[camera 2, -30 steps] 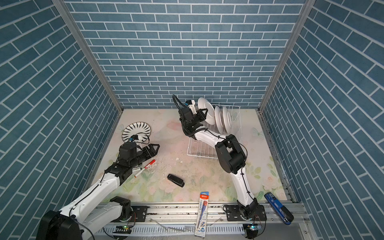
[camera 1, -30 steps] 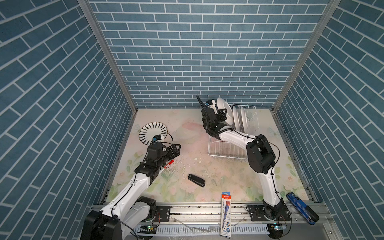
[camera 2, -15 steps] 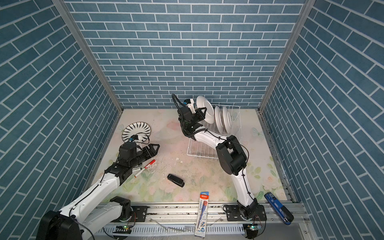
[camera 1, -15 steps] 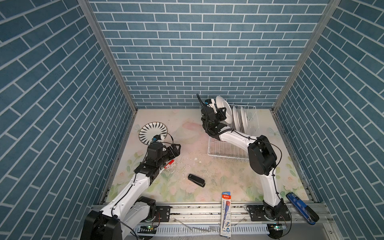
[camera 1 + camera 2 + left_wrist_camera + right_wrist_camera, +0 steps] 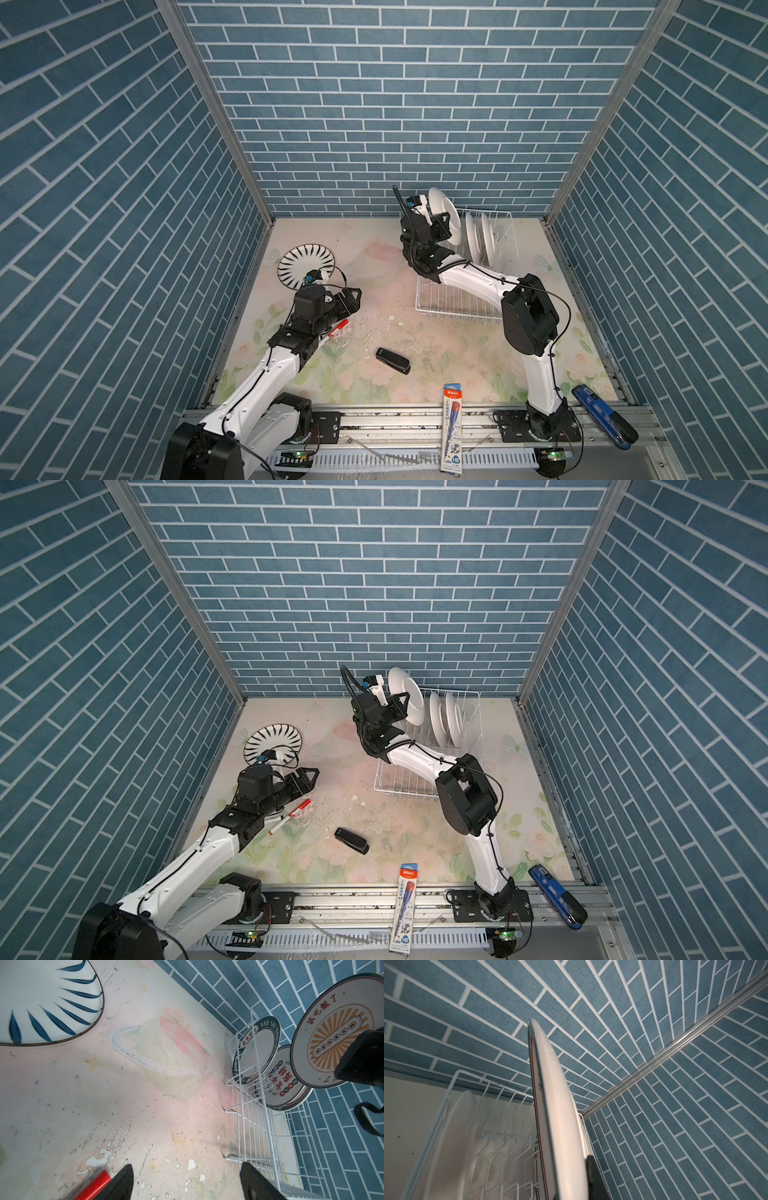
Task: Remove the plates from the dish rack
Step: 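Lift the printed plate higher above the rack with the right gripper, then carry the printed plate toward the left gripper with the right gripper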
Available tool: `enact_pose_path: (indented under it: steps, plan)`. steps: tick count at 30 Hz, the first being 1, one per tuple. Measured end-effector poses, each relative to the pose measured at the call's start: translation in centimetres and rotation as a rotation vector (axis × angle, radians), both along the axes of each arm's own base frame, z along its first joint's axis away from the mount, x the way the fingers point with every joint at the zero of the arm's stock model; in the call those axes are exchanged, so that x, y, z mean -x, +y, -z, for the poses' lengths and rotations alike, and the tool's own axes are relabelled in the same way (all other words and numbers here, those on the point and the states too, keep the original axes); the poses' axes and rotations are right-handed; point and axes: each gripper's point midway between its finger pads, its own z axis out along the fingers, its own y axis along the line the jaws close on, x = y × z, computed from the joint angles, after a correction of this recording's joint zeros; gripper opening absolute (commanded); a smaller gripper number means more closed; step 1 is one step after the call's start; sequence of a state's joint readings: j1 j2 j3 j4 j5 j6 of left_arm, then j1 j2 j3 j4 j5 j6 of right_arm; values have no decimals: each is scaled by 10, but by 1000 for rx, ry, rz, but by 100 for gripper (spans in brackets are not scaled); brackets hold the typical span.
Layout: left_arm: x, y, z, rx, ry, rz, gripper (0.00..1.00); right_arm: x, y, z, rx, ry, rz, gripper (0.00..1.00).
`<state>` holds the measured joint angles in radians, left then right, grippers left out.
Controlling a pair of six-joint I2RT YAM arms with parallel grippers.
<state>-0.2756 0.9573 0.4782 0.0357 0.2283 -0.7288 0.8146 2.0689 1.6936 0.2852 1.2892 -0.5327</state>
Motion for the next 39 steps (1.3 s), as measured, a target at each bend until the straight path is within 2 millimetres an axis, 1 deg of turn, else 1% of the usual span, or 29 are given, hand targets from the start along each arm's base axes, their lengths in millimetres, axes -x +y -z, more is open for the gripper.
enact_pose_path:
  steps: [11, 17, 21, 26, 31, 37, 39]
  plan:
    - [0, 0, 0, 0, 0, 0, 82, 20, -3, -31, -76, -69, -31, 0]
    - [0, 0, 0, 0, -1, 0, 83, 31, -5, -44, -115, -91, -59, 0]
    - [0, 0, 0, 0, -1, 0, 83, 37, -8, -50, -177, -84, -103, 0]
    - [0, 0, -3, 3, -9, -1, 83, 48, -10, -57, -298, -68, -178, 0]
    - [1, 0, -8, 7, -25, -1, 82, 58, -10, -53, -389, -37, -250, 0]
    - [1, 0, -8, 8, -26, -1, 83, 70, -7, -42, -465, 7, -330, 0]
    - [1, 0, -9, 14, -25, -4, 83, 72, -7, -42, -484, 15, -345, 0]
